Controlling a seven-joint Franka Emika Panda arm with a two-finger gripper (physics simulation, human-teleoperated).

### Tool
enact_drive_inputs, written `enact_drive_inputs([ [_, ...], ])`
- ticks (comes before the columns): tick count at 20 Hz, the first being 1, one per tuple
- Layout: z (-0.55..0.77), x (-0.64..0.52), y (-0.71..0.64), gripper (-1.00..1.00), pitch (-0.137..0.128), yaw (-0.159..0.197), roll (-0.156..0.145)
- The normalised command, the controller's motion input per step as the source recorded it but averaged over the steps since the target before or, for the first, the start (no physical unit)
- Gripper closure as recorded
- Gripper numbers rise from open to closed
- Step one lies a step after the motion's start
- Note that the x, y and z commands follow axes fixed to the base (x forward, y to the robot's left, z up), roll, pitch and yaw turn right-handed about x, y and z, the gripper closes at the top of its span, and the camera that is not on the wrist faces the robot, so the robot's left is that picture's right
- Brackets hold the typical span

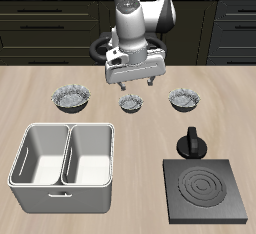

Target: Turn off the flat stove and place the smallest bowl on it

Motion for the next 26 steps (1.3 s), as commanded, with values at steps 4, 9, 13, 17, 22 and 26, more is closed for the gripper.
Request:
enact_drive_inputs([
  [4, -0.17, 0.03, 0.07, -1.00, 0.007, 0.014, -0.001],
  [9, -0.28, 0.07, 0.06, -1.00, 0.034, 0.004, 0.003],
  [13, -0.19, 0.00, 0.05, -1.00, 0.021, -0.008, -0.003],
  [17, -0.23, 0.02, 0.12, -1.00, 0.028, -0.003, 0.013],
  [22, -0.21, 0.02, 0.09, -1.00, 0.034, 0.006, 0.022],
  [26, -0.33, 0.08, 0.03, -1.00, 0.037, 0.003, 0.013],
])
